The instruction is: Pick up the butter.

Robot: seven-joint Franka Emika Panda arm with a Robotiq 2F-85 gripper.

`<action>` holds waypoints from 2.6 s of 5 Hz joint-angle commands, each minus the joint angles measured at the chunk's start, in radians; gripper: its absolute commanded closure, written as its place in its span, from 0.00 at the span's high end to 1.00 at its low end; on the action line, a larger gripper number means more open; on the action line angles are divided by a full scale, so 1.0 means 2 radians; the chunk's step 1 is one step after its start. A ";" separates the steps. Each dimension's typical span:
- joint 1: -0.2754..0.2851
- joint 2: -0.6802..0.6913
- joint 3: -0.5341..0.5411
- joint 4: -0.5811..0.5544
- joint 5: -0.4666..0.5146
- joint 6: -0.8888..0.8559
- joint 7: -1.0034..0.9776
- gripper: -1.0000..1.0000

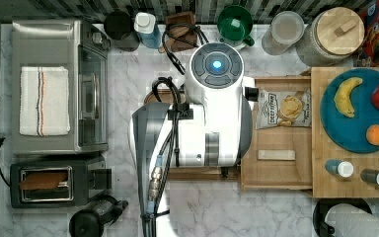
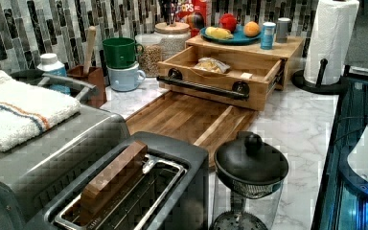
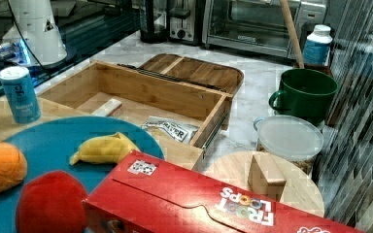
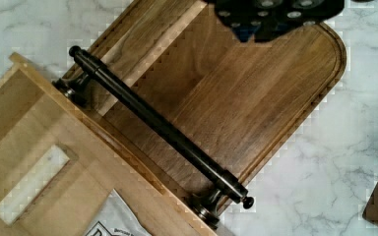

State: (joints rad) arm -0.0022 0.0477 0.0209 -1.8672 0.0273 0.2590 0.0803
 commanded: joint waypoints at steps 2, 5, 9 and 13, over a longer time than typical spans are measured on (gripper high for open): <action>0.003 0.010 0.003 0.004 0.004 -0.002 0.031 0.00; -0.048 -0.035 -0.038 -0.055 0.027 0.012 -0.052 0.00; -0.101 -0.052 -0.086 -0.063 -0.016 0.014 0.016 0.00; -0.128 -0.039 -0.086 -0.137 -0.044 0.091 0.104 1.00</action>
State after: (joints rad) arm -0.2664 -0.0107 -0.1593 -2.0723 -0.0577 0.4641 0.2319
